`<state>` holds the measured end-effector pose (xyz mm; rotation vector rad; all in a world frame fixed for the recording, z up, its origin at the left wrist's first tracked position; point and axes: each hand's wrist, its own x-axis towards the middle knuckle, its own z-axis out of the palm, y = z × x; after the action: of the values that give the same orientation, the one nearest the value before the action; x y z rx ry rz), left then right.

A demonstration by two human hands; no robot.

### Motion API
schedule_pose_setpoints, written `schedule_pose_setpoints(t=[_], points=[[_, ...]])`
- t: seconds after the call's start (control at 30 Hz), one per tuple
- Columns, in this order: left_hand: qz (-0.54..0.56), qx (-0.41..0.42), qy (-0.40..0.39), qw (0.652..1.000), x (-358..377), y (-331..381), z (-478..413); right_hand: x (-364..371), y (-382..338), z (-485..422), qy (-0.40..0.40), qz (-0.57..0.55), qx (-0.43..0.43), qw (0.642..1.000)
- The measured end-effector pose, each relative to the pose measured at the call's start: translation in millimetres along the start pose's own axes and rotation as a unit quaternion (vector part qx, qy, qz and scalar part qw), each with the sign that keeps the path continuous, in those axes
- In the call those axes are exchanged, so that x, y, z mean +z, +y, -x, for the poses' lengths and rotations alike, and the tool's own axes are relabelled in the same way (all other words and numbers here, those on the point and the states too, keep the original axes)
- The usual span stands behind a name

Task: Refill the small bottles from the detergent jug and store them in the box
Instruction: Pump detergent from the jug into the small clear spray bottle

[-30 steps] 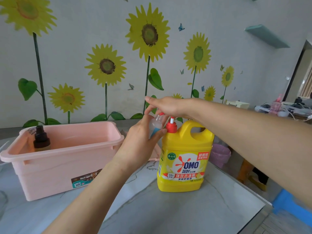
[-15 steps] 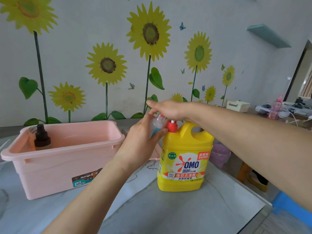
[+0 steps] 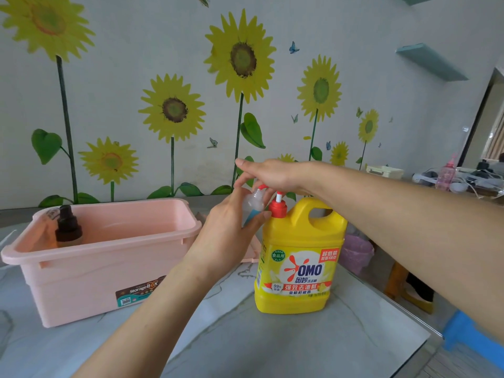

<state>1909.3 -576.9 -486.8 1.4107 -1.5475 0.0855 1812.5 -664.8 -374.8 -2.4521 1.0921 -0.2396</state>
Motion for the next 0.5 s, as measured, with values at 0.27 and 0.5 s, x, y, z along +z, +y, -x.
schedule_pose_setpoints(t=[0.27,0.5], points=[[0.001,-0.004,0.003,1.000,2,-2,2,1,5,2,-0.017,0.002,0.012,1.000],[0.006,-0.064,0.013,0.998,1,-7,5,-17,-5,-1,0.088,-0.045,-0.059,0.993]])
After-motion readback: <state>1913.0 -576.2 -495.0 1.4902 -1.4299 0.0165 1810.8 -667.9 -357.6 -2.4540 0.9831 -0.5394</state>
